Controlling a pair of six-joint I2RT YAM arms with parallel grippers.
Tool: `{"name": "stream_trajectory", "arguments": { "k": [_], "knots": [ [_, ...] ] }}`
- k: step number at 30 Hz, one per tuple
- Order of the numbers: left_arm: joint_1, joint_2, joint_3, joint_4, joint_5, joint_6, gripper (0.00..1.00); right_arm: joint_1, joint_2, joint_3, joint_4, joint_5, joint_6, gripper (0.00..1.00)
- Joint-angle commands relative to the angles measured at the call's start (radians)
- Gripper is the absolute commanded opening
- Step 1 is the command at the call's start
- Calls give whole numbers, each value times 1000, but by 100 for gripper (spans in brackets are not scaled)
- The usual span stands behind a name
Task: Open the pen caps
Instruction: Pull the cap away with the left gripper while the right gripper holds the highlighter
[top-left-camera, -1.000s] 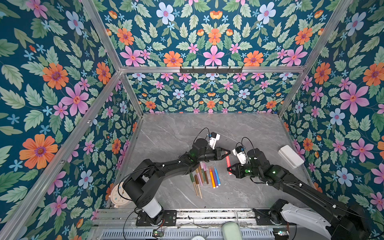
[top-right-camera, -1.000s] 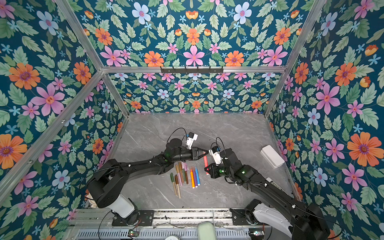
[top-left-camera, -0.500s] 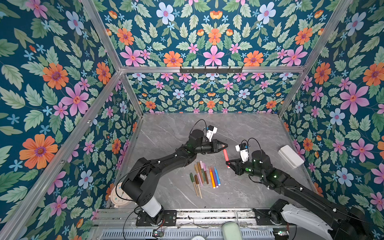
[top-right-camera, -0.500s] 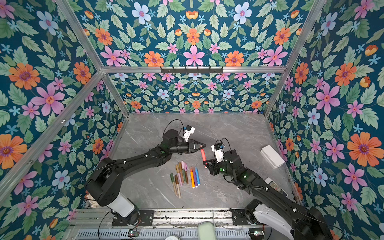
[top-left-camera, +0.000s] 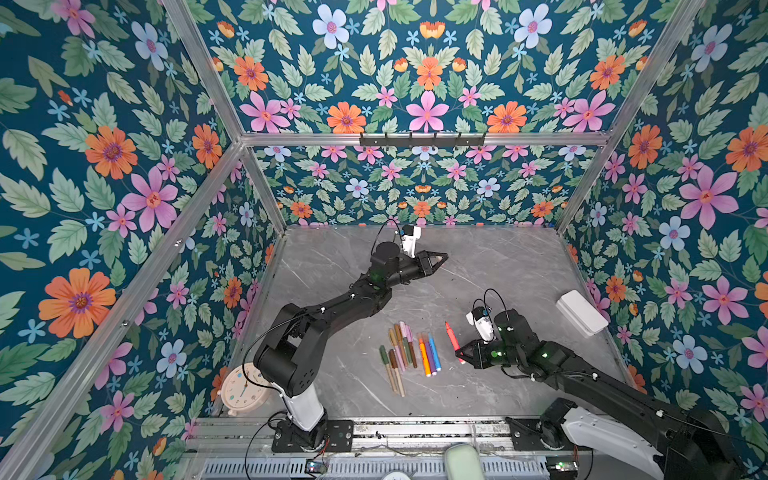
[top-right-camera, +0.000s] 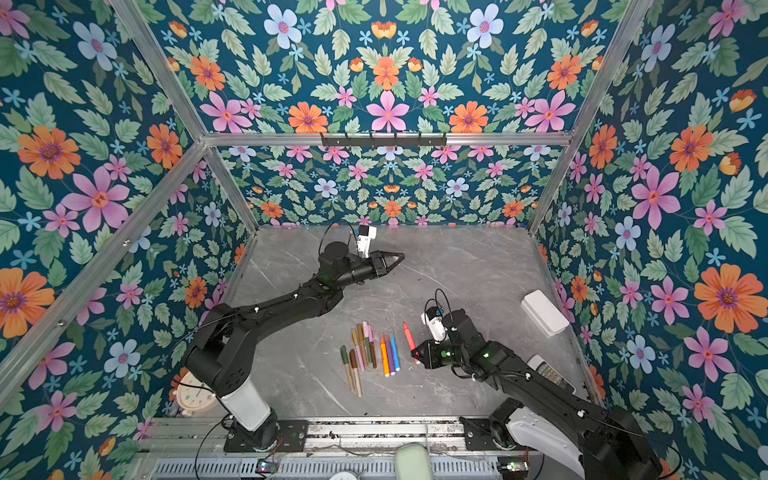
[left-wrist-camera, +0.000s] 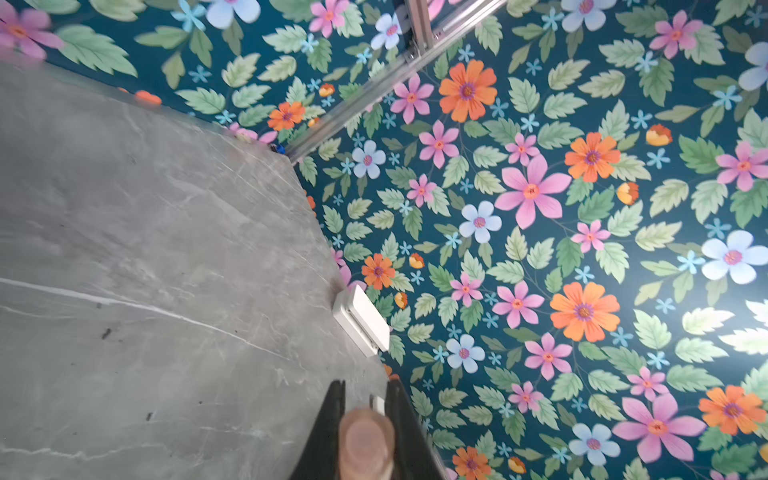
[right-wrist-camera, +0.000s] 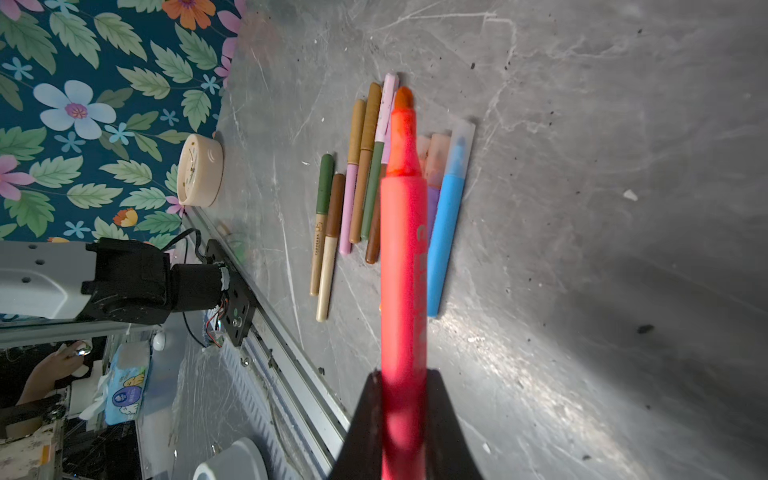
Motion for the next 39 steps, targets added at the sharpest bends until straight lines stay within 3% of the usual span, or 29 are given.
{"name": "stream_trajectory", "arguments": {
  "k": [1,7,10,13,24,30,34,39],
  "knots": [
    [41,-5,15,-192,-105,117,0,0,-17,8,-59,52,-4,0],
    [98,69,82,-710,-438,402,0,0,-70,-2,-132,178,5,0],
    [100,132,113,-850,-596,470,0,-1,-74,-10,-121,184,11,0],
    [98,179,135,-905,-685,503,0,-1,-54,-1,-117,182,9,0],
    [96,268,206,-996,-777,574,5,0,-42,2,-118,189,9,0],
    [97,275,202,-992,-776,576,21,0,-45,9,-138,208,6,0],
    [96,269,197,-979,-756,574,25,-1,-58,10,-144,229,7,0],
    [95,242,186,-967,-752,576,40,-2,-81,28,-180,274,7,0]
  ]
}}
